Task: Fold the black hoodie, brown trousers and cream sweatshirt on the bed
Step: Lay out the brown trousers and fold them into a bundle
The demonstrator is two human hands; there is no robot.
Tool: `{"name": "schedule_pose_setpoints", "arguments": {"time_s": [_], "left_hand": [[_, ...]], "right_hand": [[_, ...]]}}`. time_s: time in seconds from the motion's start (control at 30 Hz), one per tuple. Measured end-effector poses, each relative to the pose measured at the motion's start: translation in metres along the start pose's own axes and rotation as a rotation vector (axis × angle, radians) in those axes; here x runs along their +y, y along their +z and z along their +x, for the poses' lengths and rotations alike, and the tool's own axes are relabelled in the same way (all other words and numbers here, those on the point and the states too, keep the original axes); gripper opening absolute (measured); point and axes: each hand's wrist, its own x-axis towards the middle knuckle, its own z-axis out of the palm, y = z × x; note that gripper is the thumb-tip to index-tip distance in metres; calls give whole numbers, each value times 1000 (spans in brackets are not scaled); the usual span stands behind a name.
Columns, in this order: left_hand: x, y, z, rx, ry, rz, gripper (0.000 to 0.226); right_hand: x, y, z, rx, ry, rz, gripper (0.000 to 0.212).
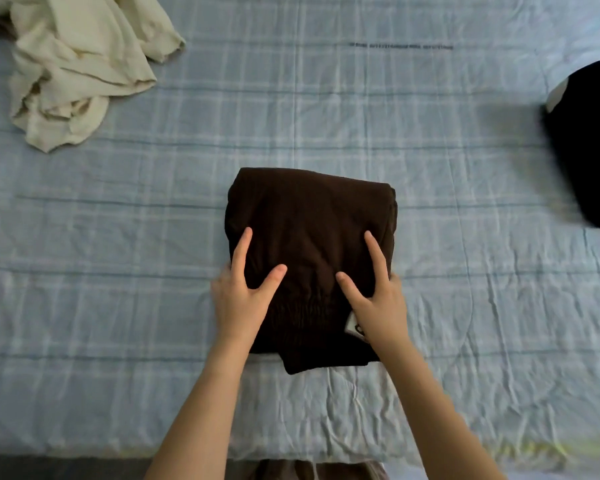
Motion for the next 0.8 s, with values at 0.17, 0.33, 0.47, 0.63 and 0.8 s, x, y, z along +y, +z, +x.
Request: {"name": "schedule_pose_setpoints", "arguments": {"time_s": [0.17,0.33,0.47,0.63,0.8], "left_hand": [[41,-43,-25,-218,-129,-211,71],[109,-100,-105,-239,-79,-282,65],[178,-141,-153,-212,57,-279,67],[245,-162,-185,-263,202,-292,69],[275,-134,-201,-343,248,-339,65]], "right_hand": [[-29,-53,-30,-181,75,322,71],[-68,-119,-134,-65,75,433,62],[-111,-184,-201,25,-17,444,63],[-144,-237,-249,154,-94,476,63],[-134,-267,-270,316,-85,501,62]]}}
